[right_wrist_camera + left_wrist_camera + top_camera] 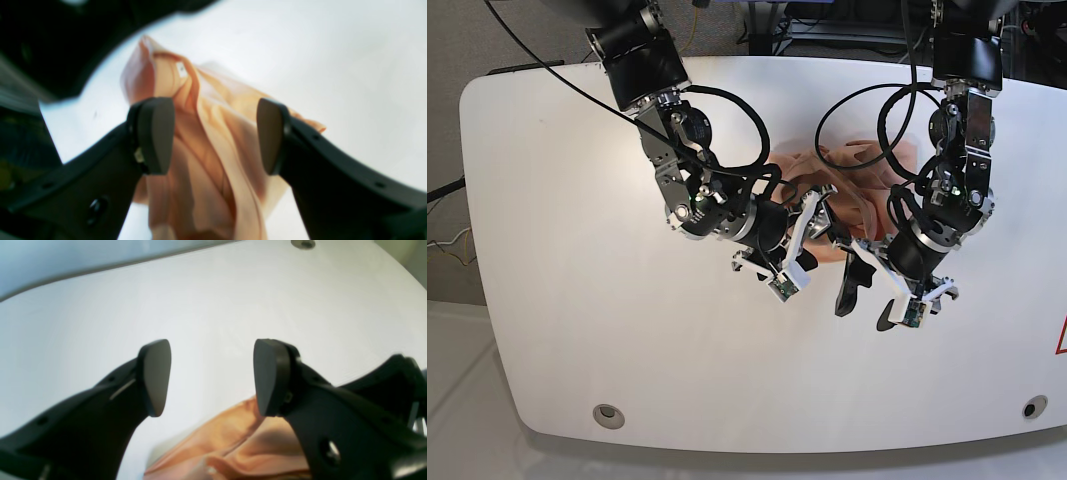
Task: Fold the T-shirt properly
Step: 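Lower the bundle with both grippers and open them over the shirt, then grasp opposite edges of the peach shirt with both grippers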
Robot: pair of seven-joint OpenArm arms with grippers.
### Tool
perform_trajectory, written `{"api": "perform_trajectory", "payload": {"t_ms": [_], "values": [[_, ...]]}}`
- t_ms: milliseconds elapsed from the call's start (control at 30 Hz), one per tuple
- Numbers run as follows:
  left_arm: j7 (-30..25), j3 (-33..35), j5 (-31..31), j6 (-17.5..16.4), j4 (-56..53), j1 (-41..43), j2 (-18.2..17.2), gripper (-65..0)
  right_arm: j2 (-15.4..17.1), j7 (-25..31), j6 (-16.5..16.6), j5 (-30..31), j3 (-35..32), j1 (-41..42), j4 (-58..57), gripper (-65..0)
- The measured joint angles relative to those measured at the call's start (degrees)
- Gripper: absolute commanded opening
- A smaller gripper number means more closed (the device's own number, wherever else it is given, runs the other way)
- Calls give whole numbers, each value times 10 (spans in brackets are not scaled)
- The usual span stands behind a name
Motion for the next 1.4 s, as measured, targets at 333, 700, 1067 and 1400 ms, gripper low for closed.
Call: {"api": "perform_trajectory", "payload": {"t_ms": [333,700,1067,1400], "values": [[2,77,-6,36,0,42,5,-282,29,-2,-7,-5,60,-34,0,-642],[-3,119,-5,48,0,84,3,-472,51,0,-6,-3,92,-58,0,-650],[-3,102,-5,50,0,127,-10,-645,56,4,-6,-2,91,-73,1,-650],[-1,71,-5,50,-1,151,-47,-645,55,2,-6,-2,92,-84,1,-650]]}}
